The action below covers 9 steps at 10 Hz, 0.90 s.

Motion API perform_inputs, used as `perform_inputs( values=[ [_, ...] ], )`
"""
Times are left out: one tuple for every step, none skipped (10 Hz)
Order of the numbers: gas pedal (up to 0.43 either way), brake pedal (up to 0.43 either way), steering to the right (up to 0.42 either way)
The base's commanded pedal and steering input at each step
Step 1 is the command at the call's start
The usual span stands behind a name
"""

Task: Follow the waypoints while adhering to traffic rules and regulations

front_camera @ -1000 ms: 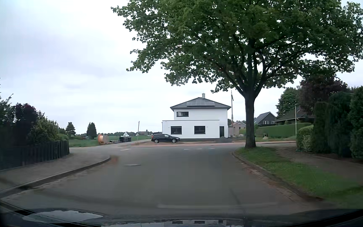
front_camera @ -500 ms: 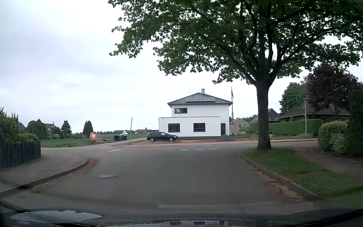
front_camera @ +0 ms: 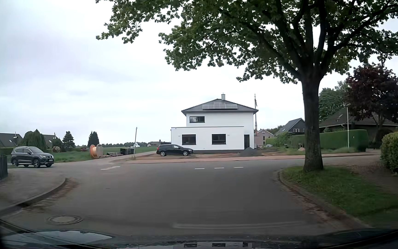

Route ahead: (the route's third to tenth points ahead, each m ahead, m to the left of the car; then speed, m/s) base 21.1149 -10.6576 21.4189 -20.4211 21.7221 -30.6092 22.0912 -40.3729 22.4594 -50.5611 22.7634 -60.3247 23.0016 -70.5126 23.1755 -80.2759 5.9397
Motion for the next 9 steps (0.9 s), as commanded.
perform_inputs(
  values=[
    [0.000,0.000,0.006],
    [0.000,0.000,0.006],
    [0.000,0.000,0.011],
    [0.000,0.030,0.014],
    [0.000,0.085,0.016],
    [0.000,0.110,0.018],
    [0.000,0.177,0.022],
    [0.000,0.183,0.026],
    [0.000,0.183,0.028]
  ],
)
